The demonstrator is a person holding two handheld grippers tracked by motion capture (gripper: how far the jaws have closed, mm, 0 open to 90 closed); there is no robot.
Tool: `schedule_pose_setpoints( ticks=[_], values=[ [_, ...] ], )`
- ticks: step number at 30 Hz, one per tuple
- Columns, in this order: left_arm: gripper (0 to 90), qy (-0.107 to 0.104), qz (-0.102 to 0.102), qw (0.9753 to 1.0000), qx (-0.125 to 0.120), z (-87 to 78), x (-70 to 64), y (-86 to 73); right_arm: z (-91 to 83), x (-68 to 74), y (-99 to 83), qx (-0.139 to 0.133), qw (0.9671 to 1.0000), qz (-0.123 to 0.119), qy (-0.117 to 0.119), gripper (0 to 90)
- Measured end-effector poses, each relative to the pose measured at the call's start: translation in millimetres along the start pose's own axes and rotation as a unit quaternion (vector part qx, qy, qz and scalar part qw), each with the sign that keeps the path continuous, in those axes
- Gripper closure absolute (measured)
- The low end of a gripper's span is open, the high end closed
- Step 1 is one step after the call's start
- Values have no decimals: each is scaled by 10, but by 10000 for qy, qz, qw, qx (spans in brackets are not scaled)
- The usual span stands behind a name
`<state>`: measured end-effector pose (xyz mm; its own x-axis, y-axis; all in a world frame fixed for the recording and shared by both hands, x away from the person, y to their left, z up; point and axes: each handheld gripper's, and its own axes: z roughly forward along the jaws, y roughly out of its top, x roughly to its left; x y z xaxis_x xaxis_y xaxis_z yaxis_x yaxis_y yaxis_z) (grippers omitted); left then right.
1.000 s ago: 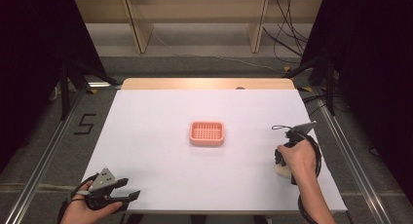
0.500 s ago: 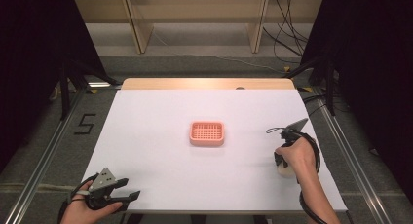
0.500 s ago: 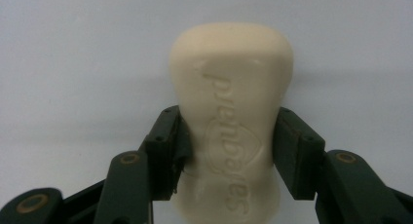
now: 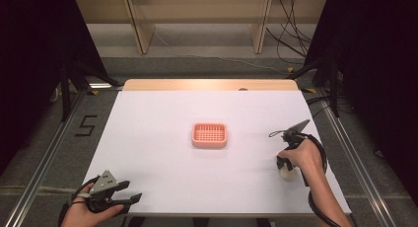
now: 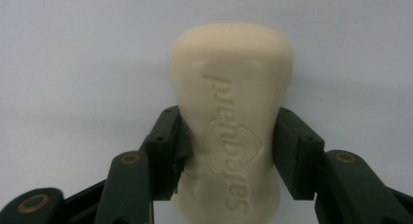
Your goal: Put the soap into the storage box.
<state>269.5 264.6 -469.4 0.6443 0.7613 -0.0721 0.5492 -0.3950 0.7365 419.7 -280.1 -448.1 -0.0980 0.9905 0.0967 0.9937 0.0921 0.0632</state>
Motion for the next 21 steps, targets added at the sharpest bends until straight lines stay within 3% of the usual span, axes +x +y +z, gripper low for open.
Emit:
schedule_pose_setpoints(
  ticks=[2, 5, 6, 7, 8, 9, 10, 12, 13, 14, 15, 17, 21],
  values=[
    [360, 6, 70, 10000, 7, -2, 6, 6, -3, -30, -16, -13, 9999, -16, 141, 505],
    [360, -17, -76, 10000, -38, 13, -4, -2, 17, -90, -46, -330, 9988, -303, 192, 506],
    [360, -17, -78, 10000, -42, 13, -5, -2, -11, -11, -62, -103, 9987, 336, 364, 506],
    [360, -16, -78, 10000, -42, 13, -5, -3, -13, -58, -63, -147, 9994, 38, 302, 506],
    [361, -16, -78, 10000, -42, 13, -5, -3, -21, -76, -67, -114, 9996, -106, 251, 506],
    [360, -14, -76, 10000, -45, 12, -5, -3, -38, -23, -66, -159, 9988, 198, 407, 506],
    [360, -15, -78, 10000, -50, 12, -4, -3, -31, -17, -74, -295, 9985, 210, 406, 506],
    [360, -15, -82, 10000, -48, 12, -3, -3, -28, -78, -76, -548, 9972, -400, 302, 506],
    [360, -16, -78, 10000, -51, 12, -3, -3, -35, -63, -81, -585, 9966, -533, 228, 506],
    [360, -17, -81, 10000, -51, 12, -4, -4, -40, -67, -87, -681, 9950, -668, 298, 506],
    [360, -15, -83, 10000, -54, 13, -4, -4, -57, -64, -93, -585, 9958, -641, 299, 506],
    [360, -15, -86, 9999, -57, 12, -3, -4, -65, -65, -103, -722, 9931, -881, 279, 506],
    [361, -4, -66, 10000, -44, 11, -1, -3, -94, -82, -119, -913, 9892, -1105, 298, 505]
  ],
)
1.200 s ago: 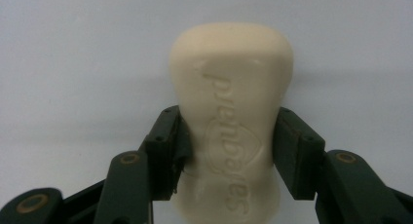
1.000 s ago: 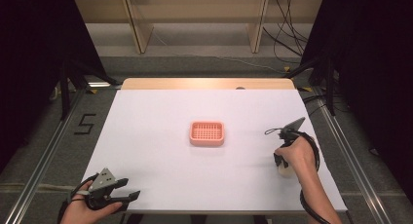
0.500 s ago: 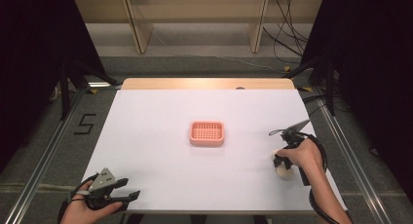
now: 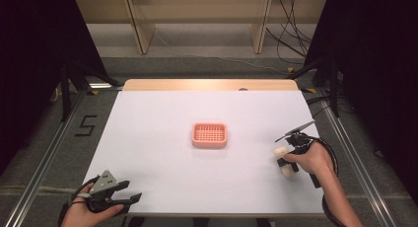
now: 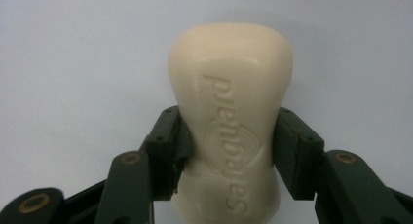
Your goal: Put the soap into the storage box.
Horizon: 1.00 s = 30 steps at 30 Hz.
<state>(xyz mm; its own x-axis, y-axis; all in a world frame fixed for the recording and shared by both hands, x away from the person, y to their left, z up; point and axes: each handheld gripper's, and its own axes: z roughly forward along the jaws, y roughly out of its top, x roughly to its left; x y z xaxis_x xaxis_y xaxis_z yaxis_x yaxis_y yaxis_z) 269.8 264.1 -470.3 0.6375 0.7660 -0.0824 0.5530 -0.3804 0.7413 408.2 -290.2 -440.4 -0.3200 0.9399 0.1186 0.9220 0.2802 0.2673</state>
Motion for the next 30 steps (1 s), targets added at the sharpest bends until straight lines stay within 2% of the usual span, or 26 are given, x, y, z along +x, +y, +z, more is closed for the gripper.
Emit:
schedule_pose_setpoints(
  ticks=[1, 2, 7, 8, 9, 10, 12, 13, 15, 16, 17, 18, 20, 21, 23, 25, 26, 27, 28, 29, 30],
  values=[
    [360, 8, -17, 10000, 1, -1, -3, -1, -16, 6, -7, -17, 10000, -11, -11, 506],
    [361, 14, 68, 10000, -11, 0, 6, 1, -19, 11, -9, -53, 9999, -95, -53, 506],
    [360, 13, 56, 10000, -6, 0, 6, 0, -50, 42, -28, -219, 9986, -480, -60, 506],
    [361, 15, 64, 10000, 0, 0, 7, 0, -50, 39, -28, -318, 9974, -651, 43, 506],
    [361, 15, 57, 10000, -2, 0, 7, 0, -46, 33, -27, -406, 9957, -832, 37, 506],
    [360, 15, 60, 10000, -1, 0, 7, 0, -51, 54, -29, -457, 9953, -851, 81, 506],
    [360, 21, 66, 10000, 19, -2, 6, 1, -66, 71, -32, -511, 9930, -1056, 141, 506],
    [360, 19, 57, 10000, 22, -2, 5, 0, -69, 75, -31, -578, 9901, -1257, 223, 505],
    [360, 19, 54, 10000, 21, -2, 5, 0, -74, 114, -37, -577, 9859, -1540, 304, 506],
    [360, 19, 54, 10000, 21, -2, 5, 0, -80, 147, -49, -527, 9870, -1475, 348, 505],
    [360, 12, 60, 10000, 18, -2, 9, -1, -82, 150, -42, -527, 9835, -1701, 308, 506],
    [360, 12, 60, 10000, 18, -2, 9, -1, -86, 178, -52, -499, 9839, -1680, 340, 505],
    [360, 12, 50, 10000, 8, 0, 7, -2, -85, 183, -41, -578, 9799, -1885, 295, 506],
    [360, 9, 52, 10000, 8, -1, 7, -2, -101, 215, -51, -483, 9829, -1748, 313, 506],
    [360, 11, 47, 10000, 2, -1, 9, -2, -102, 202, -37, -579, 9778, -1990, 296, 506],
    [360, 10, 49, 10000, 12, -3, 10, -1, -110, 214, -39, -527, 9781, -1985, 339, 506],
    [360, 14, 46, 10000, 1, -1, 10, -2, -111, 209, -31, -593, 9749, -2129, 265, 506],
    [360, 12, 47, 10000, -6, -1, 9, -2, -113, 204, -26, -620, 9733, -2199, 217, 506],
    [360, 14, 47, 10000, -5, -2, 8, -2, -109, 230, -40, -593, 9760, -2070, 323, 505],
    [360, 18, 47, 10000, -8, -2, 8, -2, -118, 219, -31, -584, 9730, -2211, 307, 506],
    [360, 31, 95, 9999, 18, -9, 17, 0, -115, 216, -29, -634, 9717, -2258, 287, 506]
  ],
)
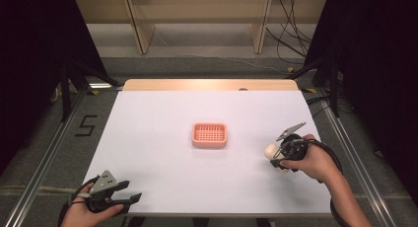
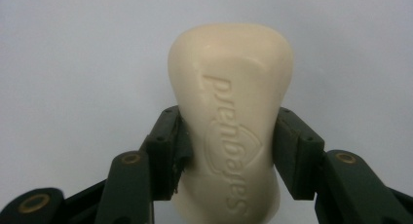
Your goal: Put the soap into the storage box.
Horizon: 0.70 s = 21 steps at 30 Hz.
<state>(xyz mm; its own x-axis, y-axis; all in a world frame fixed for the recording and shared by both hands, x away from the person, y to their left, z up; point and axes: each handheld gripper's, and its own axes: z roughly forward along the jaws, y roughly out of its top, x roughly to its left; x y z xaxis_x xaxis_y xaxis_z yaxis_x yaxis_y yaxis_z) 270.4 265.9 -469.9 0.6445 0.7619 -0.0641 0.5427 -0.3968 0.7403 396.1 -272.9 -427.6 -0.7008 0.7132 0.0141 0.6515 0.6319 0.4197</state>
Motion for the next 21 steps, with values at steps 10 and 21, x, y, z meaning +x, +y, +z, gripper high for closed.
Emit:
schedule_pose_setpoints(
  ticks=[10, 21],
  values=[
    [354, 59, -6, 10000, -67, 0, 5, 1, 15, 56, 46, -62, 9999, -148, -36, 506],
    [353, 73, -98, 9999, -89, -4, -5, -1, 43, 74, 110, -236, 9989, -404, 27, 506]
  ],
)
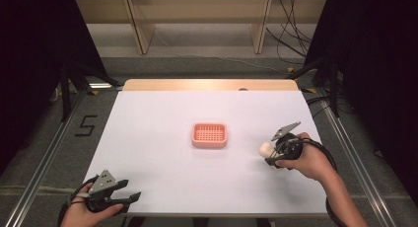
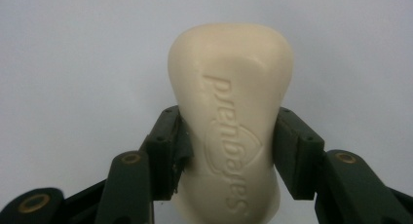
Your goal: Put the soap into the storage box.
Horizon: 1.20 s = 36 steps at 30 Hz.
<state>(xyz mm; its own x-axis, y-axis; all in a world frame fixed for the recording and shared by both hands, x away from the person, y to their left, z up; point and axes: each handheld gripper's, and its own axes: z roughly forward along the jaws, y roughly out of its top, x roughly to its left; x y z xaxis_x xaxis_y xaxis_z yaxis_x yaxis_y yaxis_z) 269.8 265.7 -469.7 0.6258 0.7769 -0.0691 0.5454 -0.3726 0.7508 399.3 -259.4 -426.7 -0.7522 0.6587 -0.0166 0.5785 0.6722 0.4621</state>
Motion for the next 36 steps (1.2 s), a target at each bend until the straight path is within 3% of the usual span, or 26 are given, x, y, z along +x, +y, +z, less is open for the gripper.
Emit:
schedule_pose_setpoints(
  ticks=[2, 6, 12, 15, 16, 28, 29, 32, 35, 36],
  values=[
    [353, 19, 161, 9999, 35, -9, 23, 6, 24, 5, 19, -70, 10000, -45, -22, 506],
    [354, 31, 160, 9999, 23, -10, 23, 8, 36, 18, 58, -157, 9997, -205, 0, 506],
    [354, 45, 157, 9999, 22, -9, 25, 6, 49, 60, 121, -205, 9997, -162, 2, 506],
    [354, 76, 279, 9996, 15, -6, 43, 13, 49, 73, 153, -229, 9996, -173, -7, 506],
    [354, 40, 161, 9999, 9, -5, 26, 8, 54, 73, 160, -259, 9995, -201, -1, 506],
    [352, 50, 204, 9998, 6, -7, 27, 9, 95, 92, 264, -318, 9990, -323, -29, 506],
    [351, 50, 204, 9998, 6, -7, 27, 9, 81, 112, 266, -288, 9993, -219, -57, 506],
    [351, 56, 207, 9998, -4, -7, 29, 9, 101, 95, 291, -366, 9985, -395, -36, 506],
    [351, 54, 216, 9998, 6, -7, 28, 9, 105, 128, 311, -357, 9991, -221, -63, 506],
    [351, 54, 212, 9998, 5, -7, 28, 9, 91, 114, 322, -332, 9989, -305, -84, 506]
  ],
)
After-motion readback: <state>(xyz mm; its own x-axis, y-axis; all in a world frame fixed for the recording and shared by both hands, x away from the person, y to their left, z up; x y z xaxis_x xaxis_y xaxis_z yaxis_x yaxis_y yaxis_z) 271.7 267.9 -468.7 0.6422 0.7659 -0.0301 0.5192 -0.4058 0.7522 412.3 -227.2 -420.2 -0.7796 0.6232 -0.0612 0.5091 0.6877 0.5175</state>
